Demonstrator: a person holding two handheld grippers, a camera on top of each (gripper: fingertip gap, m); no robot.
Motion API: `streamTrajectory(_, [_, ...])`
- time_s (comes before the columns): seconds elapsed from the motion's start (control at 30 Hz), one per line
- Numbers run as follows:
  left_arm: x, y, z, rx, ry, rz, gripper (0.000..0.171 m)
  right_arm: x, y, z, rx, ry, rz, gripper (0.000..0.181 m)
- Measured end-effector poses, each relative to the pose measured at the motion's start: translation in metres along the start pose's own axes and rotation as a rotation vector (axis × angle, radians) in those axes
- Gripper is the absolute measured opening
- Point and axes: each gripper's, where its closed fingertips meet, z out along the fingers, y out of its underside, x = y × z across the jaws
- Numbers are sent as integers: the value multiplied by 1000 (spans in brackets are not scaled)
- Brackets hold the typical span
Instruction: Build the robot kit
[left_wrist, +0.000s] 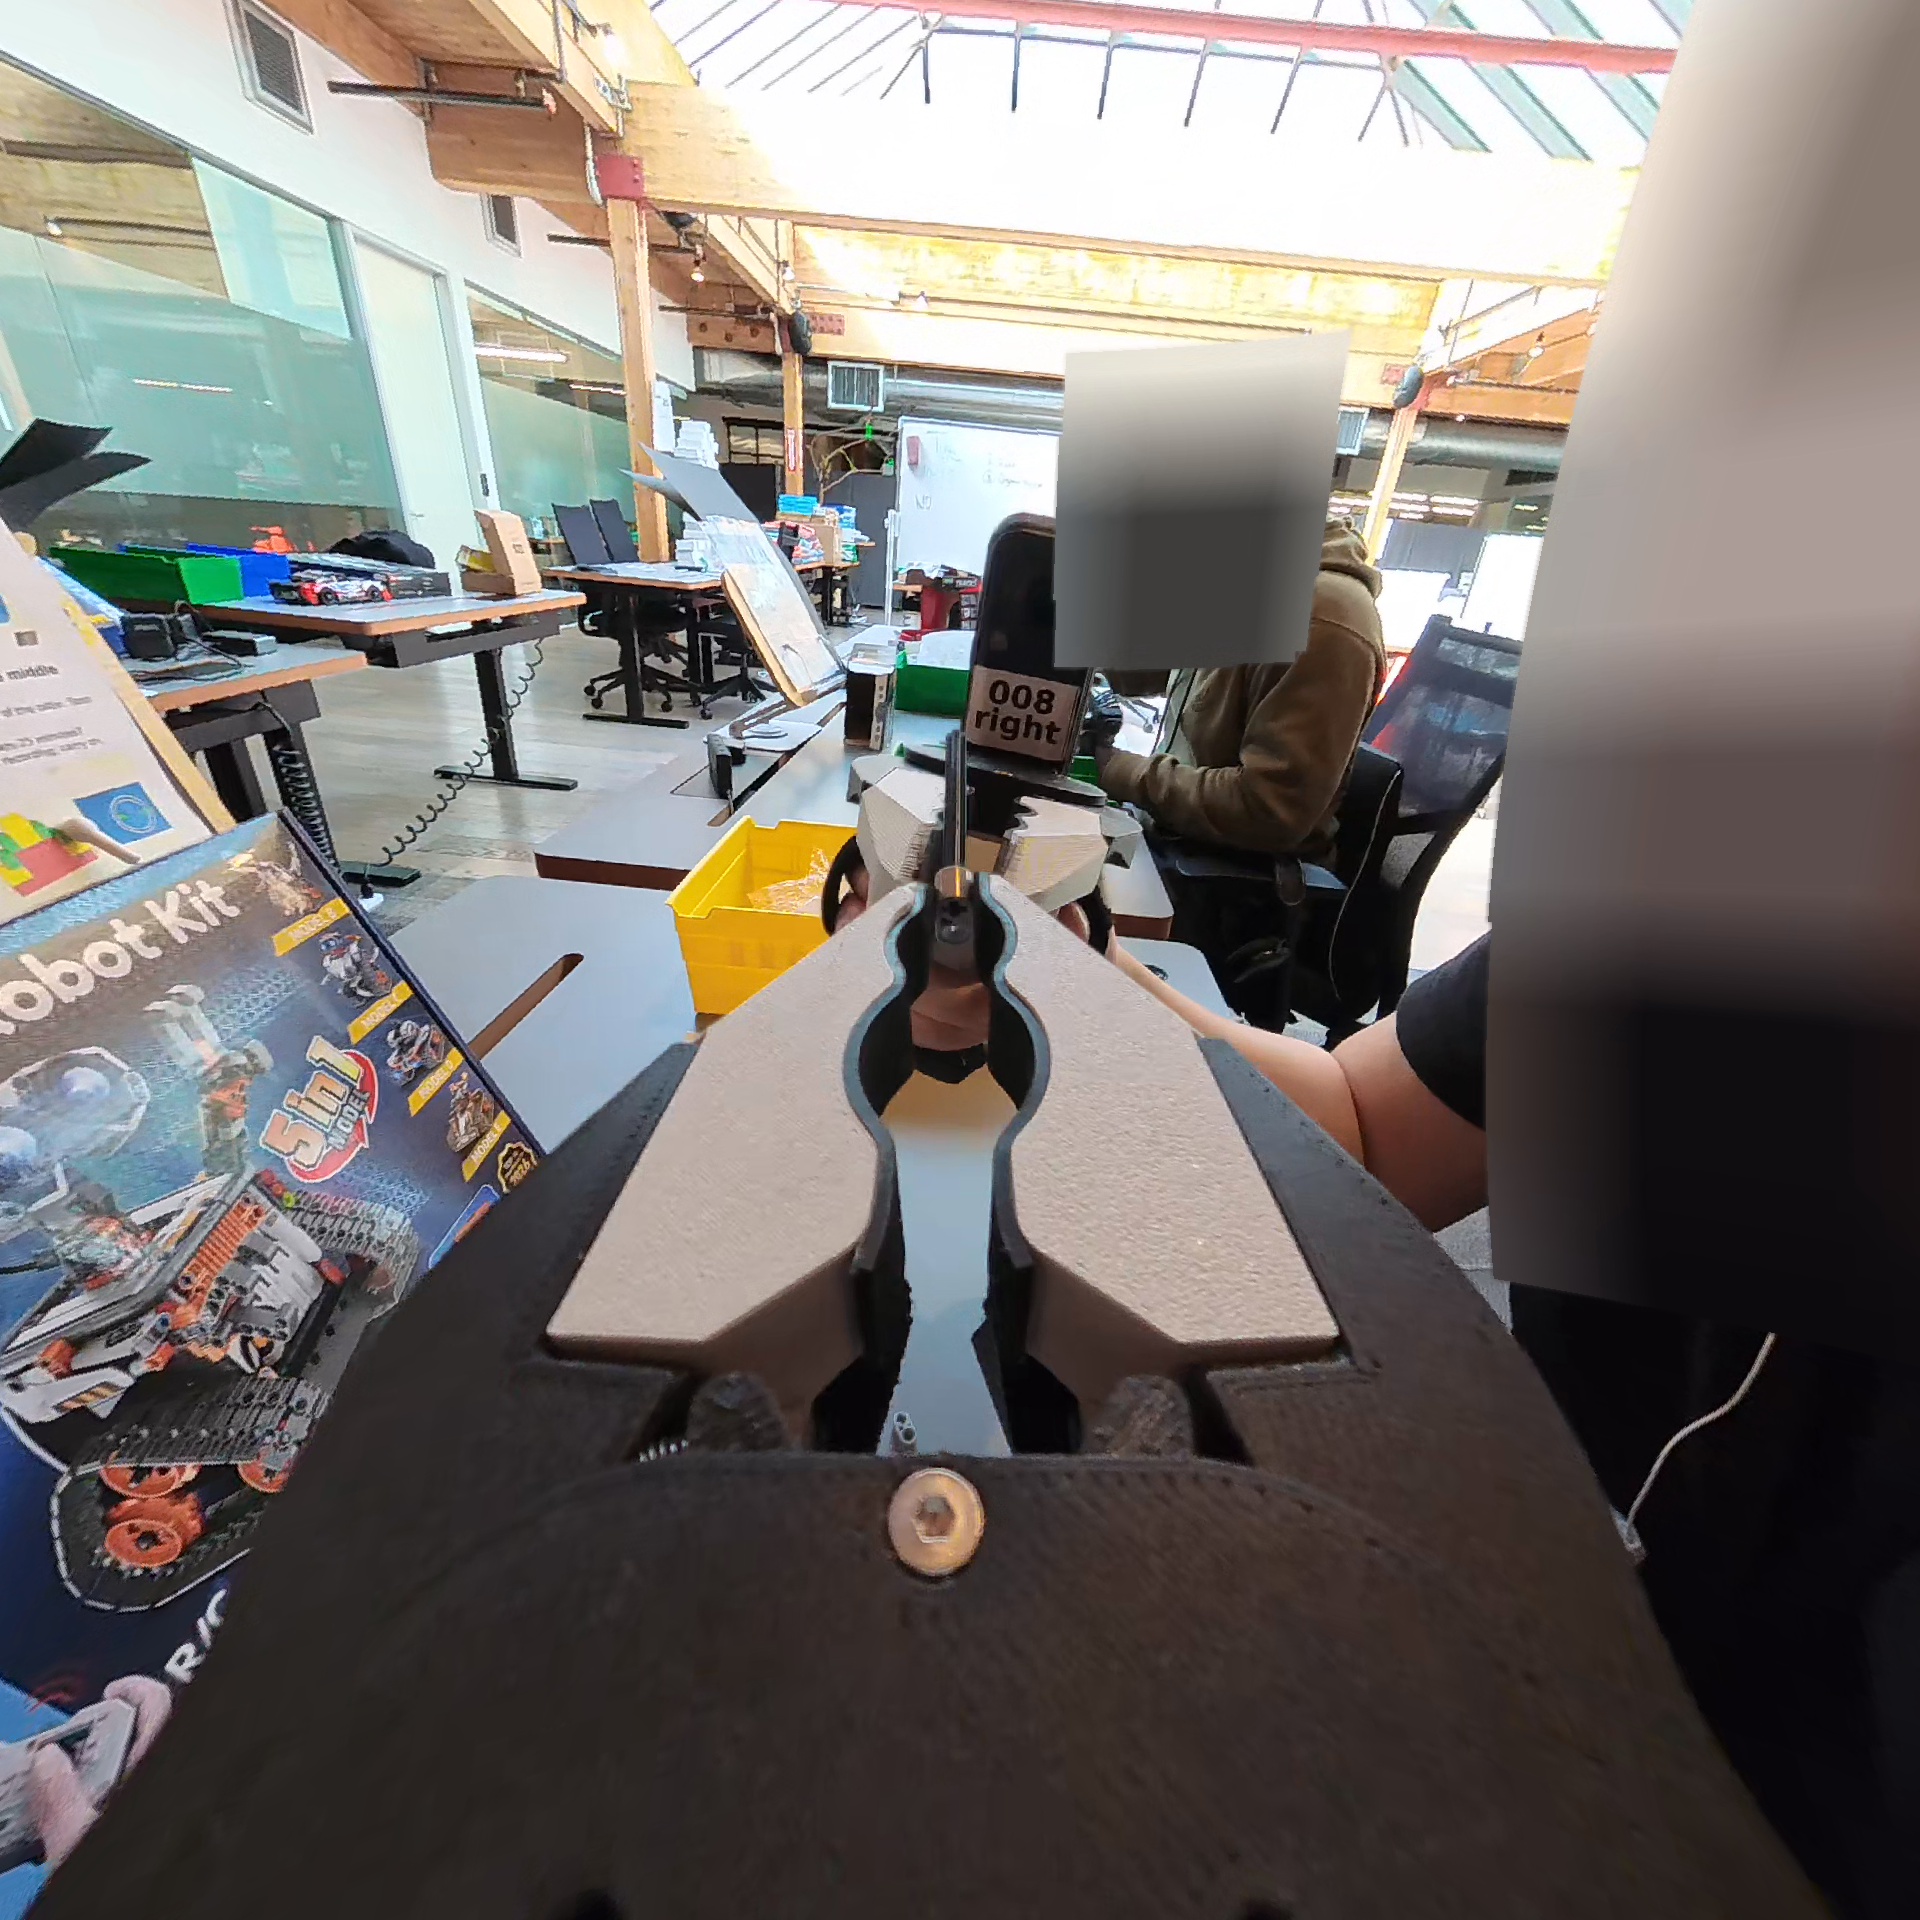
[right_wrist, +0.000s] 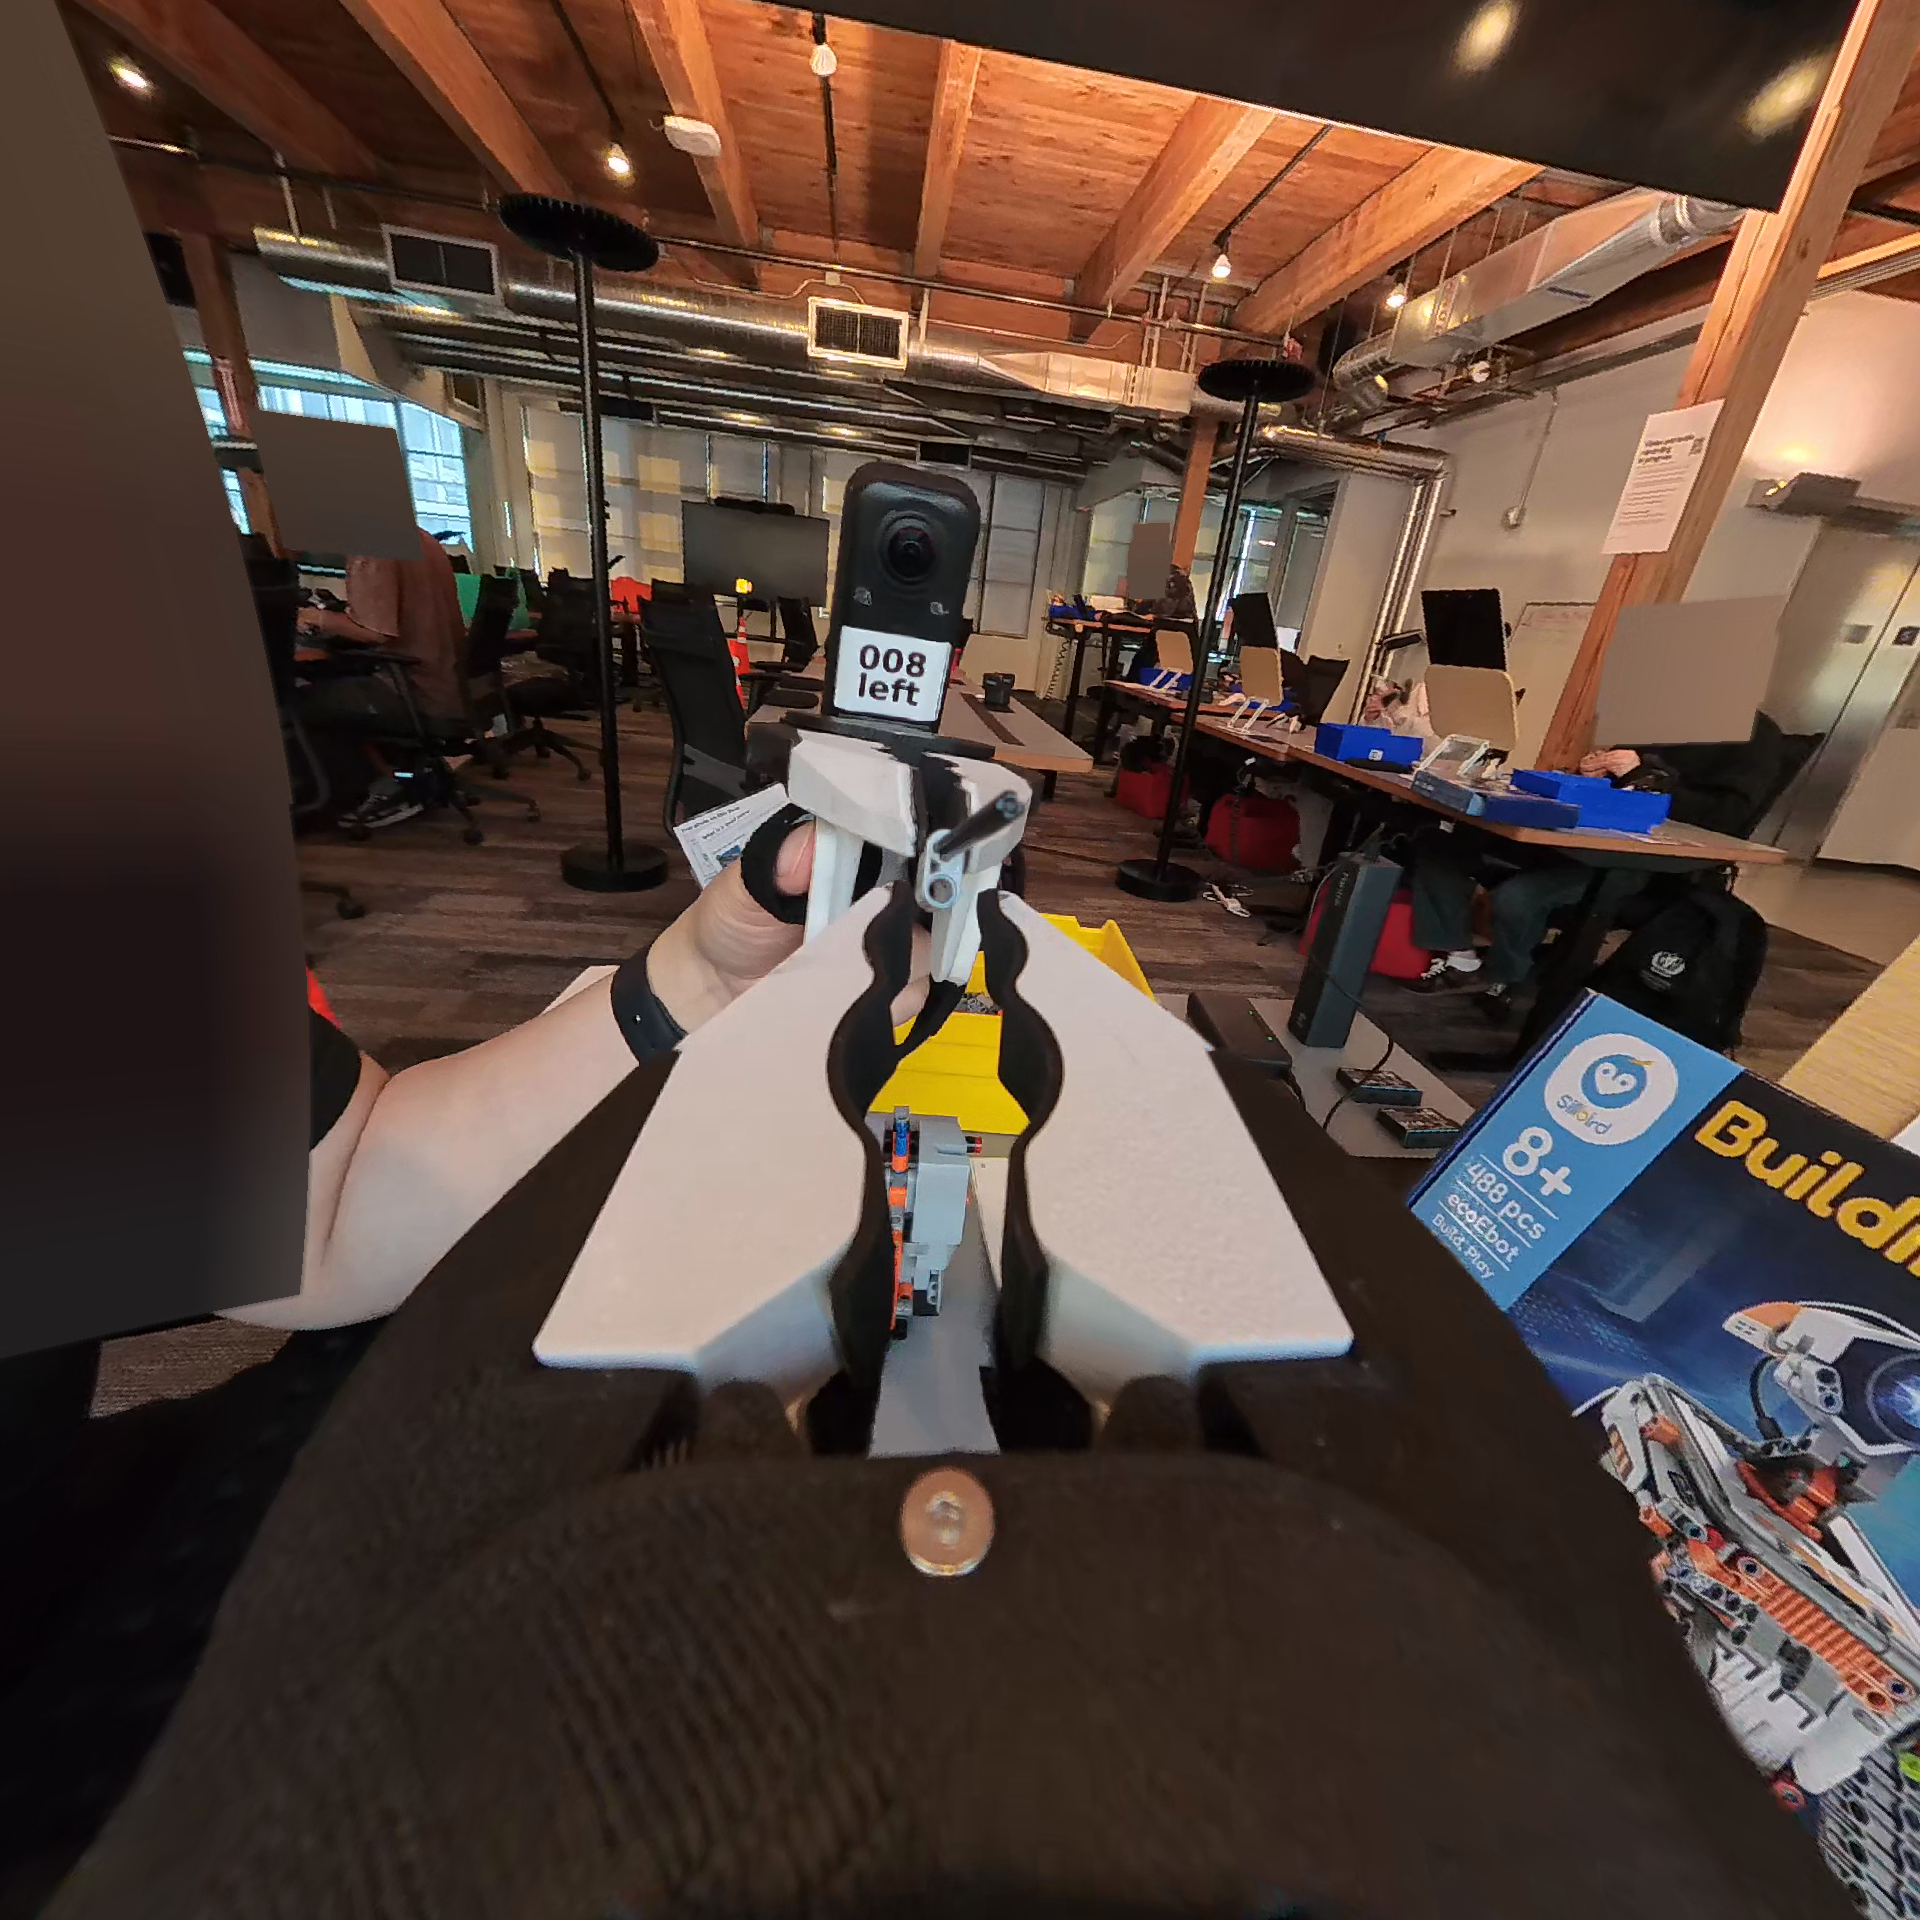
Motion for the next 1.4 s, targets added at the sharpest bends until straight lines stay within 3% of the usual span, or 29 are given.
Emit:
streamTrajectory(0.73, [-2,-3,6,61,14,-18,5,3,-4,3,72,18,-4,4])
streamTrajectory(0.9, [4,-3,5,34,28,-2,4,3,-8,-10,44,10,-45,16])
streamTrajectory(1.03, [6,-1,6,4,19,9,4,0,-27,-24,107,-11,-26,16])
streamTrajectory(1.2, [7,2,7,-15,28,-11,5,1,-21,-25,38,5,-65,4])
streamTrajectory(1.4, [5,5,6,-36,20,-23,5,-3,-17,-26,1,-14,-81,2])
